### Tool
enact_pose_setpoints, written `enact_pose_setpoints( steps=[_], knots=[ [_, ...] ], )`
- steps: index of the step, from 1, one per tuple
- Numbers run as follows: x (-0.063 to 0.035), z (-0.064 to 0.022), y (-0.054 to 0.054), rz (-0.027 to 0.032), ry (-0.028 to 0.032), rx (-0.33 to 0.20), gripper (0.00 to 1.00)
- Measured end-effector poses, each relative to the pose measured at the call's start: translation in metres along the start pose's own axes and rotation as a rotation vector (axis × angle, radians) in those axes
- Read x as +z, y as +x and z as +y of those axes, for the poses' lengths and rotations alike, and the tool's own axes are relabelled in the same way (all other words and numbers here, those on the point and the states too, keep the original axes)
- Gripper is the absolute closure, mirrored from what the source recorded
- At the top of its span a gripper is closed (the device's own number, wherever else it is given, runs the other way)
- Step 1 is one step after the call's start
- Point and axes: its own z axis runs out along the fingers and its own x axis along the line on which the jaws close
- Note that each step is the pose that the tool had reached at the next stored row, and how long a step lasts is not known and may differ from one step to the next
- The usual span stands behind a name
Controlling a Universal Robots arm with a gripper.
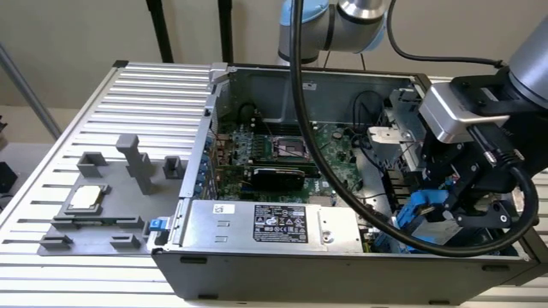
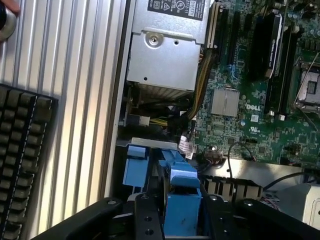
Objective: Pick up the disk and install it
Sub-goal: 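Insert the disk into the insertion slot, then insert the first disk wire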
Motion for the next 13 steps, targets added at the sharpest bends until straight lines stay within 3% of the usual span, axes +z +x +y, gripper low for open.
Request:
enact_pose_setpoints(
  steps=[13],
  knots=[
    [-0.0006, -0.0061, 0.0007, -0.0007, 0.0001, 0.0, 0.0]
  ],
)
